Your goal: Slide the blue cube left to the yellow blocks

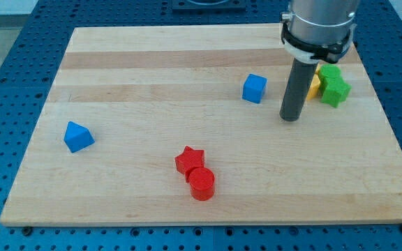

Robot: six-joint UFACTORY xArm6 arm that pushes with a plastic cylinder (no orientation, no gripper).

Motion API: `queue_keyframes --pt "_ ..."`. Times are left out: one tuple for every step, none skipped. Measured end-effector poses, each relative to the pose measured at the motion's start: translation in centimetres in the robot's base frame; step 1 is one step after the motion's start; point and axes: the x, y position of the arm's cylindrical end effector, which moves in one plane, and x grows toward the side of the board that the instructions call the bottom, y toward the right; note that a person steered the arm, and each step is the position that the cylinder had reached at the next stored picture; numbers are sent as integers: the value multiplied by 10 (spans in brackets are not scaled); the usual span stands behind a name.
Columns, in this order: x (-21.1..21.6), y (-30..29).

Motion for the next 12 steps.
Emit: queue_keyframes --pt "0 -49" --pt "0 -106" --pt "0 -148" --pt "-34 -131" --pt "-42 -106" --pt "-49 -72" --pt "-49 -67" --pt "-49 -43" --pt "-49 -40" --pt "-49 -80" --pt "-53 -87" --pt "-54 -68"
